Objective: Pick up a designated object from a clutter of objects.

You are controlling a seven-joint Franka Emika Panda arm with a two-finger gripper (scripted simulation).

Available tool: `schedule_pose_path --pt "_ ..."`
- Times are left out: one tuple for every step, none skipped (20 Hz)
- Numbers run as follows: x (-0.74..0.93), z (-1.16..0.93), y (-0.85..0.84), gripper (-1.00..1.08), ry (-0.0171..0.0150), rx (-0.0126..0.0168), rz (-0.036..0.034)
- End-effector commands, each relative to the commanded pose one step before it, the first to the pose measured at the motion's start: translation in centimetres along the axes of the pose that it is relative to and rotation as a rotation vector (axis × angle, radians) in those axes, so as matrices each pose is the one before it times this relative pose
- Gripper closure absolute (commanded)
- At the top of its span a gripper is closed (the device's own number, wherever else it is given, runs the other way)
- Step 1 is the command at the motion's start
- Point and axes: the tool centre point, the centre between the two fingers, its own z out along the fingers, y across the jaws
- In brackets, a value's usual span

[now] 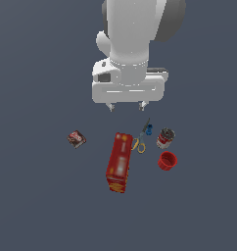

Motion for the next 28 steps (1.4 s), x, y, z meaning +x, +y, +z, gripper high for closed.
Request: schedule_pose_path --pt "0.0 0.0 0.001 -0.92 0.0 0.0 0.0" --pt "0.009 -0.002 0.004 -0.92 -0.00038 -0.00067 -0.0006" --pt "0.02 -0.018 0.049 -0.92 -0.0009 -0.0015 -0.00131" --pt "0.037 -0.024 0.061 -0.92 -0.00162 -0.00269 -0.00232" --pt "0.049 -0.038 0.086 -0.92 -0.00221 -0.00366 -0.00306" --pt "0.06 -0.055 0.099 -0.92 -0.00278 -0.00455 -0.00362" --pt "0.054 -0.063 0.082 -0.92 -0.00265 -0.00429 -0.00314" --pt "0.038 -0.06 0.047 -0.92 -0.00202 -0.00321 -0.00204" --pt "0.023 -0.055 0.017 -0.92 -0.00135 -0.00208 -0.00101" --pt "0.008 -0.043 -0.007 -0.92 -0.00067 -0.00098 -0.00015" --pt "-0.005 -0.029 -0.035 -0.92 0.0 0.0 0.0" --pt "-0.001 0.015 0.003 -0.92 0.00015 0.00033 0.00059" --pt "0.01 0.059 0.034 -0.92 0.0 0.0 0.0" --pt "-0.003 0.048 0.06 -0.92 0.00054 0.00042 -0.00169" --pt "0.017 0.096 0.103 -0.92 0.00001 -0.00043 -0.00225" --pt "0.023 0.125 0.145 -0.92 -0.00008 -0.00071 -0.00308" --pt "0.028 0.156 0.184 -0.92 -0.00013 -0.00093 -0.00392" --pt "0.031 0.189 0.219 -0.92 -0.00014 -0.00106 -0.00471" --pt "0.032 0.223 0.253 -0.92 -0.00011 -0.00113 -0.00549" --pt "0.031 0.257 0.288 -0.92 -0.0001 -0.00121 -0.00625" --pt "0.029 0.289 0.322 -0.92 -0.00012 -0.0013 -0.00702" --pt "0.026 0.32 0.356 -0.92 -0.00017 -0.00143 -0.0078" --pt "0.021 0.351 0.393 -0.92 -0.00024 -0.00156 -0.00859" --pt "0.013 0.382 0.425 -0.92 -0.0003 -0.00165 -0.00942" --pt "0.003 0.416 0.459 -0.92 -0.00034 -0.00172 -0.01026" --pt "-0.01 0.449 0.493 -0.92 -0.0004 -0.00177 -0.01107" --pt "-0.026 0.482 0.525 -0.92 -0.00047 -0.00181 -0.01193" --pt "-0.045 0.516 0.557 -0.92 -0.00054 -0.00183 -0.01281"
